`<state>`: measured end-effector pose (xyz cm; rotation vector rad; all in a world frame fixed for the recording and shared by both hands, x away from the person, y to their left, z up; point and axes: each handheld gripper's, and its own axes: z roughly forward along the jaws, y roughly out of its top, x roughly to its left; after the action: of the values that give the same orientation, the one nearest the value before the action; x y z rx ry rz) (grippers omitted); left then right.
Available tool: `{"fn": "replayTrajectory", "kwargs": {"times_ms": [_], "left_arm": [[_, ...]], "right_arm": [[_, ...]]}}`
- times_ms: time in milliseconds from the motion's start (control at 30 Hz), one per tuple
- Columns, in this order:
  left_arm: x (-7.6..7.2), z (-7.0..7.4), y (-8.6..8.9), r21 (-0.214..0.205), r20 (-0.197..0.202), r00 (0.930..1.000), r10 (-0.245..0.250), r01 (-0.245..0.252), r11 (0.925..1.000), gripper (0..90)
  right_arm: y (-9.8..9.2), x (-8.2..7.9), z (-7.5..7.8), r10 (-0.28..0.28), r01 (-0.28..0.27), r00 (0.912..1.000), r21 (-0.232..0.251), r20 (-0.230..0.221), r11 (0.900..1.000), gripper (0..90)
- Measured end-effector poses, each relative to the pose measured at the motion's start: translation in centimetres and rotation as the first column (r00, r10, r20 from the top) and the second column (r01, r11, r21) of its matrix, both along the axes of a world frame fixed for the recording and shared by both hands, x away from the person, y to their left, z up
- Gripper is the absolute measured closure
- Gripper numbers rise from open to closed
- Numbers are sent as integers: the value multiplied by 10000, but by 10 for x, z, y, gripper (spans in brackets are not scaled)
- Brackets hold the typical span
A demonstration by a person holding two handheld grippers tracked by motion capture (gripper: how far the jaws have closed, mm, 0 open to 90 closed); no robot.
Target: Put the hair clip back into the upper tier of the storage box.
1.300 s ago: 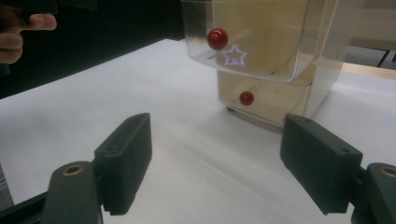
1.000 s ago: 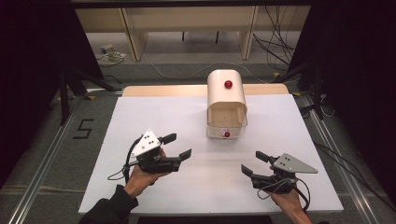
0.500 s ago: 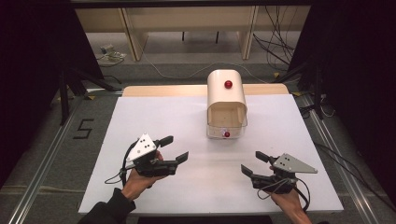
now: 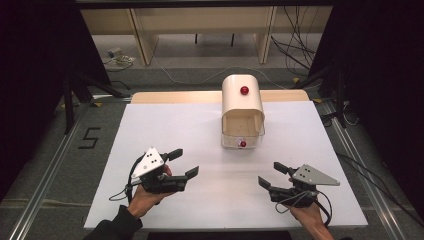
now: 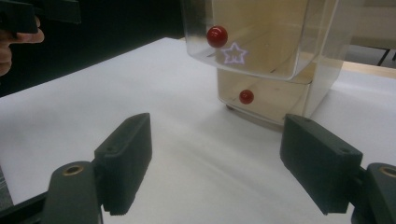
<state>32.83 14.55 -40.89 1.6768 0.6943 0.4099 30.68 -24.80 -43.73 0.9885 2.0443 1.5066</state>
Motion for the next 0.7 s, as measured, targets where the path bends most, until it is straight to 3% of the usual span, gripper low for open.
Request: {"fn": "replayTrajectory", "kwargs": {"times_ms": [200,367,700], "left_arm": [[-4,-3,1,-7,-22,10000,12,-12,10000,205],[-5,-8,5,229,-67,9999,75,-74,9997,203],[-8,-10,10,100,-80,9998,178,-178,9998,203]], "right_arm": [[0,0,0,-4,4,10000,-4,-21,10000,259],[0,-1,0,-19,19,10000,-9,-29,10000,259],[0,0,0,-28,28,10000,-39,12,10000,259]]}}
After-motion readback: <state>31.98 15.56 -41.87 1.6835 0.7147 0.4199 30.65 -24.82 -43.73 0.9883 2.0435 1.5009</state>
